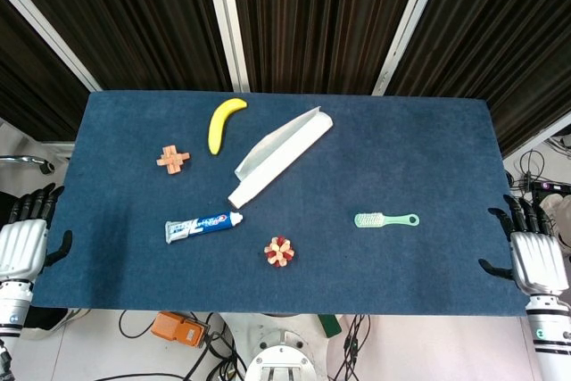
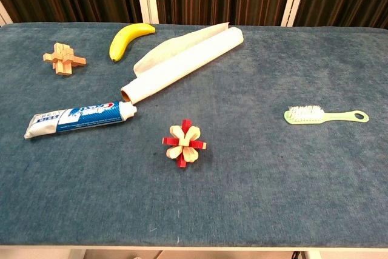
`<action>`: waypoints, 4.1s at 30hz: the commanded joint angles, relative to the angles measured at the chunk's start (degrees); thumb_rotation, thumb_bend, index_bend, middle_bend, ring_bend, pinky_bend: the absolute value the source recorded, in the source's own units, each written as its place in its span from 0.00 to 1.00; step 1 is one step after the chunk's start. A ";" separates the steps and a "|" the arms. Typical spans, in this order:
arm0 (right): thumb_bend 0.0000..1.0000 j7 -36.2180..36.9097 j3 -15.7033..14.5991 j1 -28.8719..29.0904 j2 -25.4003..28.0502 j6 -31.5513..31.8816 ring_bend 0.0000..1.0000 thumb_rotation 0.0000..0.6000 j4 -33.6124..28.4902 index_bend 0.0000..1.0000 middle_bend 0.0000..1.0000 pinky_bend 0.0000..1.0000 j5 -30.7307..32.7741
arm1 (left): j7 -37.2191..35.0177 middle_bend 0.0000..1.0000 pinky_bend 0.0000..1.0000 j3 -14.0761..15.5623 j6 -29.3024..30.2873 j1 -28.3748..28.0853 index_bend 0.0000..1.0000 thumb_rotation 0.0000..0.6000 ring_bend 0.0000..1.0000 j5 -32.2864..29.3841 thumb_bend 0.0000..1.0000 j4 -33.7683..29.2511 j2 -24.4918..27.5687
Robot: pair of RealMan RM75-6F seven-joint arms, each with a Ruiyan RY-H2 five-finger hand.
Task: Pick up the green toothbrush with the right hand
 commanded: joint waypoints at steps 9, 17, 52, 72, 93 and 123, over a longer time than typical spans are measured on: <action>0.35 2.59 2.24 11.05 -9.93 -15.39 0.04 1.00 14.74 0.37 0.12 0.01 5.91 | -1.76 0.00 0.00 -0.26 -0.10 0.18 0.07 1.00 0.00 -0.48 0.44 -0.39 0.29; 0.35 2.76 1.48 15.61 -14.57 -22.19 0.04 1.00 20.04 0.44 0.12 0.01 6.41 | -2.00 0.00 0.00 -0.30 -0.26 0.17 0.07 1.00 0.00 -0.55 0.44 -0.40 0.40; 0.48 5.43 0.60 24.36 -24.33 -28.07 0.04 1.00 30.52 0.56 0.12 0.01 4.59 | -2.58 0.00 0.00 -0.41 -1.14 -0.17 0.07 1.00 0.00 -0.87 0.44 -0.29 0.79; 0.54 5.68 -0.25 25.31 -25.16 -28.49 0.04 1.00 31.45 0.63 0.12 0.01 4.79 | -3.23 0.00 0.00 -0.44 -1.41 -0.20 0.07 1.00 0.00 -1.06 0.43 -0.43 0.94; 0.61 6.56 -0.82 25.01 -24.87 -25.82 0.04 1.00 31.00 0.76 0.12 0.01 3.13 | -3.49 0.00 0.00 -0.46 -1.62 -0.23 0.07 1.00 0.00 -1.28 0.44 -0.62 1.06; 0.62 12.52 0.28 23.51 -21.39 -16.80 0.04 1.00 27.09 0.82 0.12 0.01 -2.65 | -3.11 0.00 0.00 -0.50 -1.72 -0.27 0.07 1.00 0.00 -1.57 0.44 -0.84 0.96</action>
